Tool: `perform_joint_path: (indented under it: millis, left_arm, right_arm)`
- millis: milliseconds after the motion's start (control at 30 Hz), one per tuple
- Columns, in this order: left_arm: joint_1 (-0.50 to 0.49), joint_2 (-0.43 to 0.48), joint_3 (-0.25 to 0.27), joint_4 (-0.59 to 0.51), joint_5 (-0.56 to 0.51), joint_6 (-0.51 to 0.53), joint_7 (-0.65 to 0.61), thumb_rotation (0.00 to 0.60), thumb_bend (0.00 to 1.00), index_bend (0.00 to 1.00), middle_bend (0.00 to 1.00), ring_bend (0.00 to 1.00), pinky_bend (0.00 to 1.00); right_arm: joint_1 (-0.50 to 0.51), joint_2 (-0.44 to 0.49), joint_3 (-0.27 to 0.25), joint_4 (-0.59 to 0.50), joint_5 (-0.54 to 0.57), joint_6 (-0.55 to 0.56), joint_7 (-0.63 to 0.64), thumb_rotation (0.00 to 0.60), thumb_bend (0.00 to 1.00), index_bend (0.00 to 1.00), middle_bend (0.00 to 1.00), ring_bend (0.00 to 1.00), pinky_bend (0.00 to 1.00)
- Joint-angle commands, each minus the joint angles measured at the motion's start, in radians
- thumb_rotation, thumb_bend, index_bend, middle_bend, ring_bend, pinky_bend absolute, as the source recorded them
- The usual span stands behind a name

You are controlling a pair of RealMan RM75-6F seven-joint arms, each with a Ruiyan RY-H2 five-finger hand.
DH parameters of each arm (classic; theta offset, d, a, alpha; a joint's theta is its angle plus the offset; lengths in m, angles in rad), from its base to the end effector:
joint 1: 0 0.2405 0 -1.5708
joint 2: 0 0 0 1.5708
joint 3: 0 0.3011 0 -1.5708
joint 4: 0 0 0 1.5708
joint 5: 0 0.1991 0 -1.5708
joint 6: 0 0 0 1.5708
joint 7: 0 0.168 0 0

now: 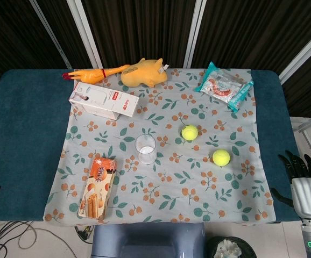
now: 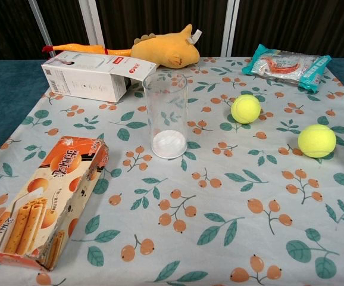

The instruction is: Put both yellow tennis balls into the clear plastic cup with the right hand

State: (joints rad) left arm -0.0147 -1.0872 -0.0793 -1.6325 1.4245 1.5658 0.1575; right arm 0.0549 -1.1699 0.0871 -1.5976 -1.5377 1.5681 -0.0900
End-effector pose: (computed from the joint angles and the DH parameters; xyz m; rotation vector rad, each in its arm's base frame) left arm -0.3617 0.1869 0.2203 -1.2746 -0.7715 -0.7489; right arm -0.3387 -0.2035 0.1884 1.3440 -0.7794 0.9352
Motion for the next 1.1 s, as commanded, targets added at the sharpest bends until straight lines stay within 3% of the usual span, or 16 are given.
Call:
perform_joint_path:
  millis: [33,767,933,1100]
  left_arm:
    - [0.0,0.0,0.0,0.0,0.0,0.0,0.0,0.6,0.0,0.06,0.0,0.0,0.08]
    - [0.001,-0.001,0.001,-0.002,0.002,0.002,0.001,0.6,0.0,0.06,0.0,0.0,0.08]
    - [0.001,-0.002,0.002,0.0,-0.003,0.0,0.013,0.6,0.0,0.06,0.0,0.0,0.08]
    - [-0.003,-0.01,0.004,-0.002,-0.002,-0.007,0.032,0.6,0.0,0.06,0.0,0.0,0.08]
  right_arm:
    - [0.0,0.0,0.0,0.0,0.0,0.0,0.0,0.6,0.23,0.15,0.1,0.13,0.0]
    - [0.003,0.013,-0.009,-0.019,0.015,-0.032,0.021,0.6,0.24,0.15,0.1,0.13,0.0]
    - [0.024,0.045,-0.02,-0.053,0.031,-0.103,0.097,0.6,0.23,0.15,0.09,0.12,0.0]
    - [0.103,0.096,0.015,-0.054,0.091,-0.241,0.089,0.6,0.23,0.15,0.09,0.11,0.0]
